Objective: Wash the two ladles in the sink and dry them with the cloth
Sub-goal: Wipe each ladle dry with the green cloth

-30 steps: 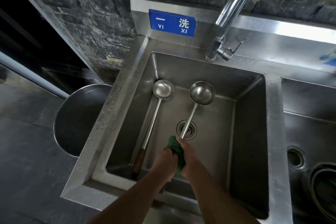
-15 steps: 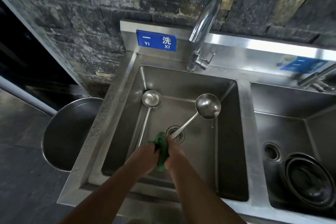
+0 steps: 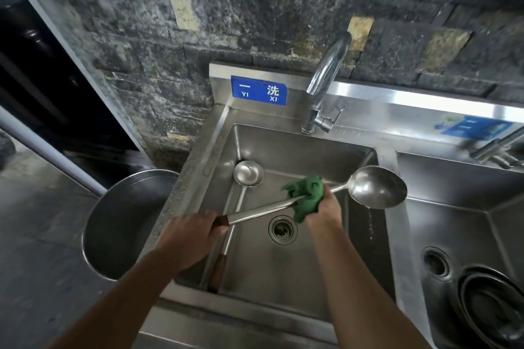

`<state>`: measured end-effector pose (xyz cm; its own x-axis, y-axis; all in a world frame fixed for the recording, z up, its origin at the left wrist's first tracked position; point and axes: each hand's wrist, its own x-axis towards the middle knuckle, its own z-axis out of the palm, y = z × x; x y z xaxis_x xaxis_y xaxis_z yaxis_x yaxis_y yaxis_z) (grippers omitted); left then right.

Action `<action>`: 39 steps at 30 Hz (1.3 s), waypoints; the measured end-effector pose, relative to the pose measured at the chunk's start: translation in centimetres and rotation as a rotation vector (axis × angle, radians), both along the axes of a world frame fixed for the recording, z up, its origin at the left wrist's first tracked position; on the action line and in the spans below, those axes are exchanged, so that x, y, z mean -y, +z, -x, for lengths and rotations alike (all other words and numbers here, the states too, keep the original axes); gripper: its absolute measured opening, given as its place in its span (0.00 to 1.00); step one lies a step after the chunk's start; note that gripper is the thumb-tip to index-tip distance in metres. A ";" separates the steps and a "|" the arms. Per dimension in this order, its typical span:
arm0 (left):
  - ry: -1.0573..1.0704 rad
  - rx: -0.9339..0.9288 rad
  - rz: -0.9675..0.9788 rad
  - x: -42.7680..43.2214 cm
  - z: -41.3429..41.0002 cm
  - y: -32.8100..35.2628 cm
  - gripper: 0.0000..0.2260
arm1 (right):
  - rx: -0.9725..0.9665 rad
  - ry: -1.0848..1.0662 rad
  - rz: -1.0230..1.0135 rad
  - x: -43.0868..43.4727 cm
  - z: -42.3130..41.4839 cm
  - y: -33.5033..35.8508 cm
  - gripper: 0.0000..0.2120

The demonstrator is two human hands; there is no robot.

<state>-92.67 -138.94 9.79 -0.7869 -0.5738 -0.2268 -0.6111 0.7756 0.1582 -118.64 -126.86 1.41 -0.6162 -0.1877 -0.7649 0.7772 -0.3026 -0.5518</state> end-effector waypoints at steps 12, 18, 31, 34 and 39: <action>-0.031 -0.088 0.132 -0.2 2.6 0.8 0.19 | -0.035 0.076 0.162 -0.1 -2.8 4.9 0.22; -0.030 -0.043 0.127 -3.5 5.2 0.0 0.16 | 0.069 0.135 0.184 3.0 -10.2 3.5 0.20; 0.038 -0.029 0.021 2.0 -2.4 -0.7 0.18 | -0.005 0.038 0.022 -0.3 -0.6 4.0 0.14; 0.108 0.034 -0.038 3.0 -3.7 -1.5 0.22 | 0.027 0.023 0.068 -1.7 0.7 4.3 0.12; 0.140 0.110 -0.148 2.3 -3.3 -2.6 0.30 | 0.019 0.030 0.001 -1.5 -1.7 3.5 0.15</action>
